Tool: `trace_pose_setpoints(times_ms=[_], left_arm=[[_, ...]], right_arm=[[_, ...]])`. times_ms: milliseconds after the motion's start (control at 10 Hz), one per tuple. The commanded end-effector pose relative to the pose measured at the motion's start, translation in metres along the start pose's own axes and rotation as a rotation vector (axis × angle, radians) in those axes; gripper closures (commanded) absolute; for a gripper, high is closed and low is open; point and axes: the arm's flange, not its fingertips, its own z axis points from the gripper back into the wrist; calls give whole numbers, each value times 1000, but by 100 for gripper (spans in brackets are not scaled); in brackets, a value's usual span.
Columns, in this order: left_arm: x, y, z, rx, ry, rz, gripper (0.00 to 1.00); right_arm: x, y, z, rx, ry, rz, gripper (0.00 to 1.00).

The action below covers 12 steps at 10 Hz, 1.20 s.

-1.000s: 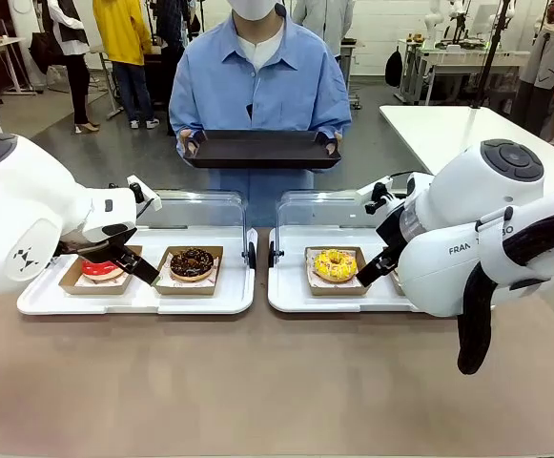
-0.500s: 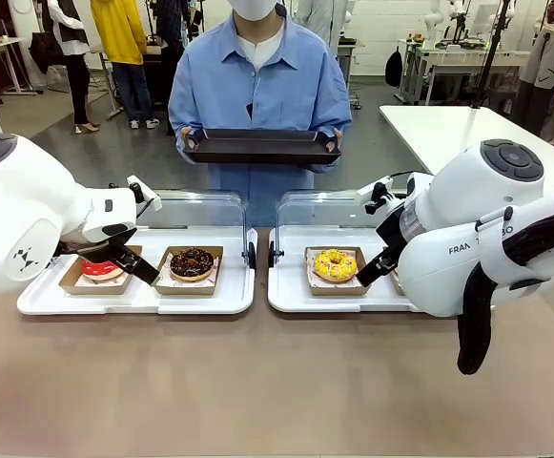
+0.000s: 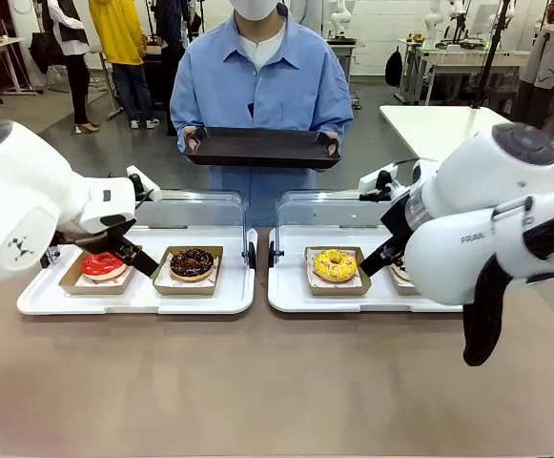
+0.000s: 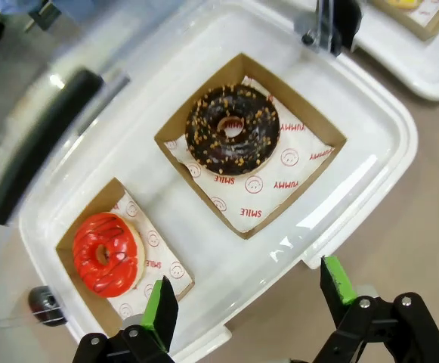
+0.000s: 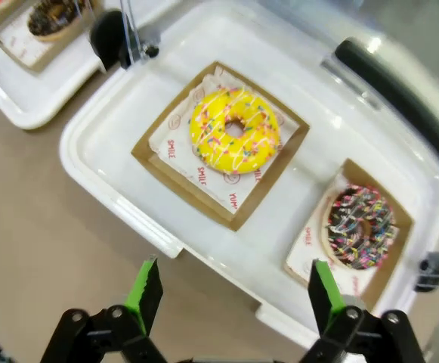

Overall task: Provide the desired donut to the person.
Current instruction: Pick up and lift the Paper togo box containing the Donut pointed at by the person.

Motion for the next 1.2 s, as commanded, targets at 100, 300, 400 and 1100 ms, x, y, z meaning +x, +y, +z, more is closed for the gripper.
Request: trace_pose_setpoints(times_ms=[100, 300, 400, 1100], left_arm=[[32, -7, 67, 28, 17, -83, 0], [50, -6, 112, 19, 19, -82, 0], [58, -6, 133, 32, 26, -95, 0], [67, -6, 173, 44, 13, -75, 0]], right_arm=[[19, -14, 74, 33, 71, -32, 0], [27, -15, 114, 44, 147, -11, 0], [32, -15, 132, 37, 164, -5, 0], [48, -14, 175, 38, 159, -7, 0]])
